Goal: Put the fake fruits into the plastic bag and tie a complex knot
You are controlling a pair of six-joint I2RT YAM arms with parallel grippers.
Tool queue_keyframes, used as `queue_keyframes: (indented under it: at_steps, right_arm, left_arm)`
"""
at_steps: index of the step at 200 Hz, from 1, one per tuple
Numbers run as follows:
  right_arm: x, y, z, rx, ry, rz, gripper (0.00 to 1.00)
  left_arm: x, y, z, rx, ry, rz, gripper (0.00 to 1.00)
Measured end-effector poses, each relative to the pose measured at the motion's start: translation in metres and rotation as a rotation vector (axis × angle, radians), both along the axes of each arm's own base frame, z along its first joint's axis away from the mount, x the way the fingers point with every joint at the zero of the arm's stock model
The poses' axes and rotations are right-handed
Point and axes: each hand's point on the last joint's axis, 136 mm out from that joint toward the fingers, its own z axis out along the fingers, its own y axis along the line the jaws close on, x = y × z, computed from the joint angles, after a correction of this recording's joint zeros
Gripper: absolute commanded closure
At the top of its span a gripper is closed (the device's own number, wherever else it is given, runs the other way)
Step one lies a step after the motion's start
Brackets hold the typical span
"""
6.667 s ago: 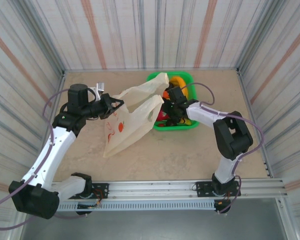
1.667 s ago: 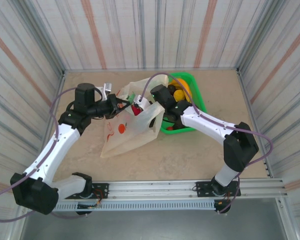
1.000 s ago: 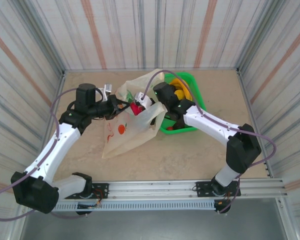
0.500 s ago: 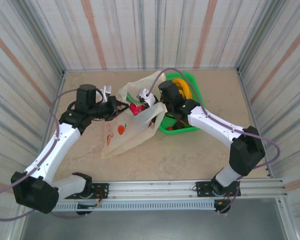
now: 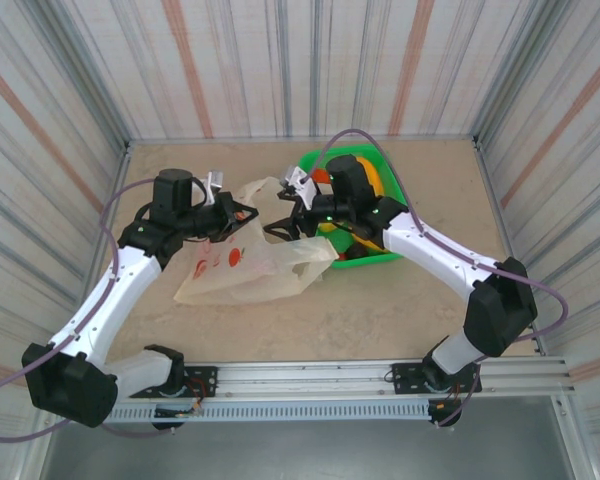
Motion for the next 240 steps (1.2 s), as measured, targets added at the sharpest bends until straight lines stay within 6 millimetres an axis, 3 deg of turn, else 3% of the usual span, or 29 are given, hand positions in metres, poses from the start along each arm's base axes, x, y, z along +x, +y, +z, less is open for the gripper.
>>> queue_keyframes:
  at_steps: [30,59,102,134,171,204,240]
  right_arm:
    - [0.007,-0.013,-0.003,-0.043,0.029,-0.074,0.01]
    - [0.013,-0.034,0.013,-0.033,0.064,-0.157,0.01]
    - [0.018,-0.09,0.05,0.054,0.167,-0.311,0.01]
    - [0.024,-0.141,0.056,0.084,0.272,-0.447,0.01]
    - [0.046,-0.202,0.014,-0.073,0.42,-0.731,0.0]
    - [0.058,-0.227,-0.037,-0.269,0.51,-0.876,0.01]
    - [0.068,-0.248,-0.088,-0.464,0.565,-0.955,0.07]
  left_arm:
    - [0.0,0.0,0.0,0.001,0.0,0.0,1.0]
    - [-0.001,0.001,0.001,0.0,-0.003,0.002,1.0]
    - [0.0,0.006,0.001,0.005,-0.004,0.014,1.0]
    - [0.001,0.013,0.0,0.013,0.001,0.031,1.0]
    - [0.002,0.016,0.001,0.012,-0.001,0.04,1.0]
    - [0.003,0.016,0.004,0.01,-0.006,0.04,1.0]
    - [0.003,0.016,0.005,0.011,-0.009,0.039,1.0]
